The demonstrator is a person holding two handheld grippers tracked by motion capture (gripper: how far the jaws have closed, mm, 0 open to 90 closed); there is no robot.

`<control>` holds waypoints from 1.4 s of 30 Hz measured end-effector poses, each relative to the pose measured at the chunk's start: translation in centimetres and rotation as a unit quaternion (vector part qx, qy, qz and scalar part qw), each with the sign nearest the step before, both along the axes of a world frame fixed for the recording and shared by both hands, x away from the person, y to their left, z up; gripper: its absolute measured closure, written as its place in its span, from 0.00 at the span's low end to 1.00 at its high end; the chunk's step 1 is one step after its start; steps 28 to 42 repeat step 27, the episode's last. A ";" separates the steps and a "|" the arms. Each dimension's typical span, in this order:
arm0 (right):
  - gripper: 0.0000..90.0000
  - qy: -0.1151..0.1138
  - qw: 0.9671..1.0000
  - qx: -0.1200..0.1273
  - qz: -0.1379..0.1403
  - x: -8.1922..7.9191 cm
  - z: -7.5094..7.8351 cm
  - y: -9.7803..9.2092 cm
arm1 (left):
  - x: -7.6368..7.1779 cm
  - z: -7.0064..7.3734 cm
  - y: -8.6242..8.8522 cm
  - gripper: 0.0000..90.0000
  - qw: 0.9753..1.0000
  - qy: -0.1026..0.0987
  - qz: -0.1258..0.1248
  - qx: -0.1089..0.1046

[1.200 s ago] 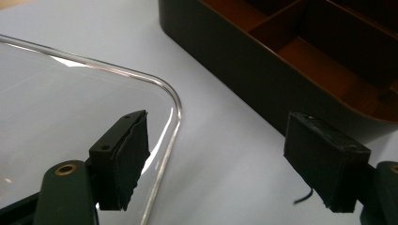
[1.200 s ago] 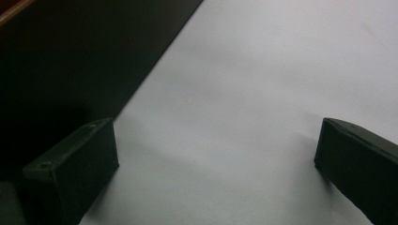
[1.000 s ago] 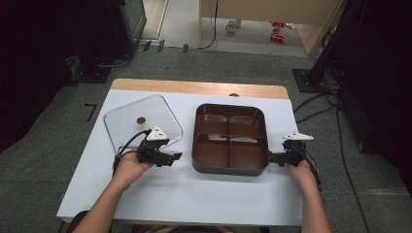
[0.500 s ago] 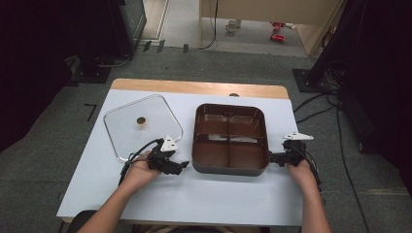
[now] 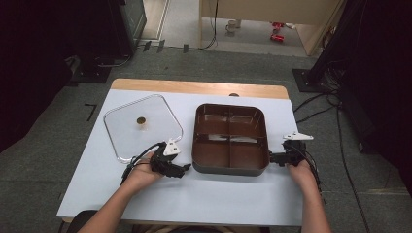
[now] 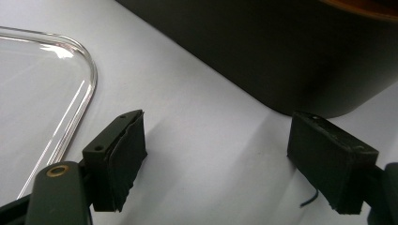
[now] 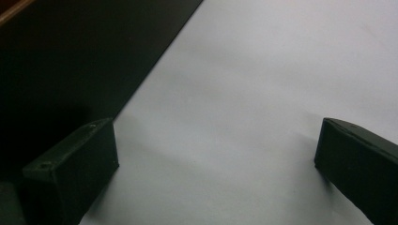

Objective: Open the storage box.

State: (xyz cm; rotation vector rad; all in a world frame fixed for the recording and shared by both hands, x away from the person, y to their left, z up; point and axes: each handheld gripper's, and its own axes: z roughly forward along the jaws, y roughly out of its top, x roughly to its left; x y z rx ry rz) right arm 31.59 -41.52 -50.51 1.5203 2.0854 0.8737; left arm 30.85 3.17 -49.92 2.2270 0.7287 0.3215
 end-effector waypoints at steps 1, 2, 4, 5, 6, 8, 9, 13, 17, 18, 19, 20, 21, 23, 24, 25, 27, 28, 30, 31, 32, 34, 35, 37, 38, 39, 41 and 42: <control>0.00 0.000 1.000 0.000 0.000 0.0 0.0 0.0 | 0.0 0.0 0.0 0.21 1.000 0.001 0.000 0.001; 0.00 0.000 1.000 0.000 0.000 0.0 0.0 0.0 | 0.0 0.0 0.0 0.21 1.000 0.001 0.000 0.001; 0.00 0.000 1.000 0.000 0.000 0.0 0.0 0.0 | 0.0 0.0 0.0 0.21 1.000 0.001 0.000 0.001; 0.00 0.000 1.000 0.000 0.000 0.0 0.0 0.0 | 0.0 0.0 0.0 0.21 1.000 0.001 0.000 0.000; 0.00 0.000 1.000 0.000 0.000 0.0 0.0 0.0 | 0.0 0.0 0.0 0.21 1.000 0.001 0.000 0.000; 0.00 0.000 1.000 0.000 0.000 0.0 0.0 0.0 | 0.0 0.0 0.0 0.21 1.000 0.001 0.000 0.000; 0.00 0.000 1.000 0.000 0.000 0.0 0.0 0.0 | 0.0 0.0 0.0 0.21 1.000 0.001 0.000 0.000; 0.00 0.000 1.000 0.001 -0.001 0.0 0.0 0.0 | 0.0 0.0 0.0 0.21 1.000 0.000 0.000 0.001; 0.00 0.000 1.000 0.000 0.000 0.0 0.0 0.0 | -0.1 0.0 0.0 0.20 1.000 -0.001 0.003 0.002; 0.00 0.000 1.000 0.000 0.000 0.0 0.0 0.0 | -0.2 0.0 -0.2 0.18 1.000 -0.001 0.022 0.005; 0.00 0.000 1.000 0.000 0.000 0.0 0.0 0.0 | -0.2 0.0 -0.2 0.15 1.000 -0.001 0.022 0.005; 0.00 0.000 1.000 0.000 0.000 0.0 0.0 0.0 | -0.3 -0.1 -0.3 0.13 0.999 0.002 0.043 0.008; 0.00 0.000 1.000 0.000 0.000 0.0 0.0 0.0 | -0.4 -0.1 -0.3 0.12 0.999 0.002 0.047 0.009; 0.00 0.000 1.000 0.000 0.000 0.0 0.0 0.0 | -0.4 -0.1 -0.3 0.12 0.999 0.003 0.049 0.008; 0.00 0.000 1.000 0.001 0.000 0.0 0.0 0.0 | -0.4 -0.1 -0.3 0.12 0.999 0.003 0.049 0.008; 0.00 0.000 1.000 0.000 0.000 0.0 0.0 0.0 | -0.4 -0.1 -0.3 0.12 0.999 0.004 0.049 0.008; 0.00 0.000 1.000 0.000 0.000 0.0 0.0 0.0 | -0.4 -0.1 -0.3 0.12 0.999 0.003 0.049 0.008; 0.00 0.000 1.000 0.000 0.000 0.0 0.0 0.0 | -0.4 -0.1 -0.3 0.12 0.999 0.003 0.049 0.008; 0.00 0.000 1.000 0.000 0.000 0.0 0.0 0.0 | -0.4 -0.1 -0.3 0.12 0.999 0.003 0.049 0.008; 0.00 0.000 1.000 0.000 0.000 0.0 0.0 0.0 | -0.4 -0.1 -0.3 0.12 0.999 0.003 0.049 0.008; 0.00 0.000 1.000 0.000 0.000 0.0 0.0 0.0 | -0.4 -0.1 -0.3 0.12 0.999 0.003 0.049 0.008; 0.00 0.000 1.000 0.000 0.000 0.0 0.0 0.0 | -0.4 -0.1 -0.3 0.12 0.999 0.003 0.049 0.008; 0.00 0.000 1.000 0.000 0.000 0.0 0.0 0.0 | -0.4 -0.1 -0.3 0.12 0.999 0.003 0.049 0.008; 0.00 0.000 1.000 0.000 0.000 0.0 0.0 0.0 | -0.4 -0.1 -0.3 0.12 0.999 0.003 0.049 0.008; 0.00 0.000 1.000 0.000 0.000 0.0 0.0 0.0 | -0.4 -0.1 -0.3 0.12 0.999 0.003 0.049 0.008; 0.00 0.000 1.000 0.000 0.000 0.0 0.0 0.0 | -0.4 -0.1 -0.3 0.12 0.999 0.003 0.049 0.008; 0.00 0.000 1.000 0.000 0.000 0.0 0.0 0.0 | -0.4 -0.1 -0.3 0.12 0.999 0.003 0.049 0.008; 0.00 0.000 1.000 0.000 0.000 0.0 0.0 0.0 | -0.4 -0.1 -0.3 0.12 0.999 0.003 0.049 0.008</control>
